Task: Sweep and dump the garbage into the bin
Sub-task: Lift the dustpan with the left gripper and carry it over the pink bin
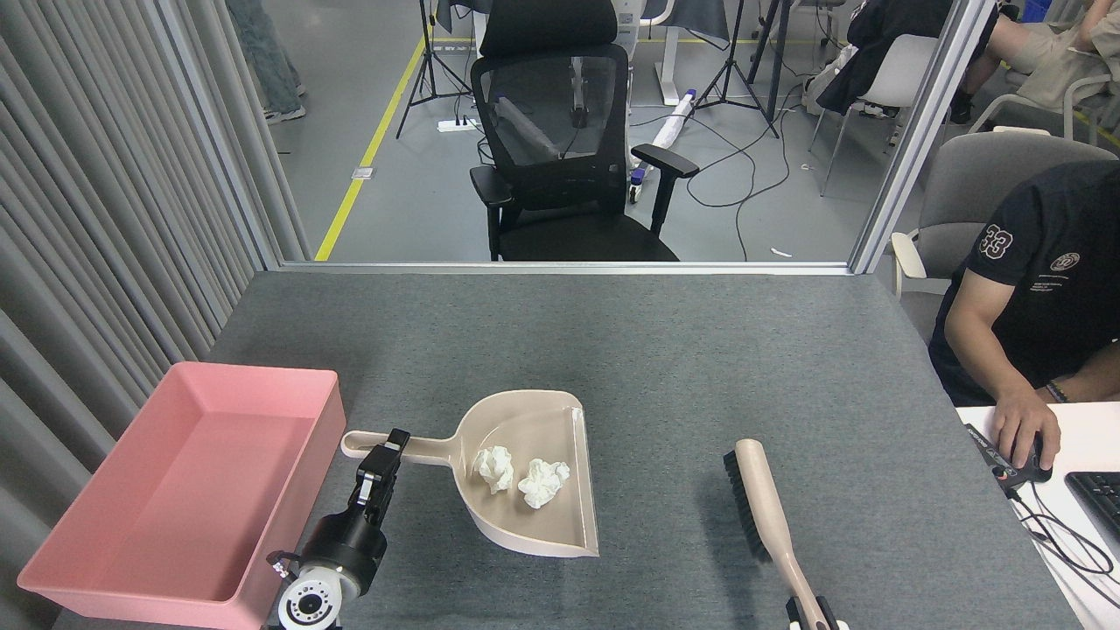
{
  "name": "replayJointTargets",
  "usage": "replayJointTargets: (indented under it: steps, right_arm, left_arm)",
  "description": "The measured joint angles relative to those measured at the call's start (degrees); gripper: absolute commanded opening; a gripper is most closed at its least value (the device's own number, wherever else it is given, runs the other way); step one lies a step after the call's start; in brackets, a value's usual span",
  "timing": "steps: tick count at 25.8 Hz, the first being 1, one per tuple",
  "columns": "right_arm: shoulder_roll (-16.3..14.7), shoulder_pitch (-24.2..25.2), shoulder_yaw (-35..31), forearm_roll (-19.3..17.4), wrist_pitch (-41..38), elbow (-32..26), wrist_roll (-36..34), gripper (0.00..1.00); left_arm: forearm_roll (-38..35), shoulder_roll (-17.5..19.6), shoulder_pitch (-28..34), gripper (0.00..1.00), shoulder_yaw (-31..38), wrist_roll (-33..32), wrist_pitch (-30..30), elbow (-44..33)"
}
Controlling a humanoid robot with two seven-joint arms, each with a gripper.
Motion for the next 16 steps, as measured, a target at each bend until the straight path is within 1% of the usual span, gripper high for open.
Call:
replayJointTargets:
  steps: [3,6,10,16]
  right_arm:
    - [-0.02,0.15,0.05,0.04,0.0,0.29,-0.02,0.0]
    - [-0.07,0.25,0.06,0.03,0.0,0.36,-0.07,0.02]
    - [-0.08,0.26,0.11,-0.01,0.0,0.39,-0.09,0.03]
    - [-0.02,0.16,0.17,-0.02,0.06,0.4,-0.15,0.03]
  left_arm:
    - [1.05,0.52,-0.55,0.27,0.16,-1.91,1.62,-1.42]
    - [4.05,2.17,-0.96,0.27,0.5,-3.04,4.04,-2.81]
    - [7.97,5.78,-1.42,0.27,1.09,-3.61,6.11,-4.76]
    - [13.69,12.04,-1.69,0.27,4.98,-3.77,8.84,-5.87]
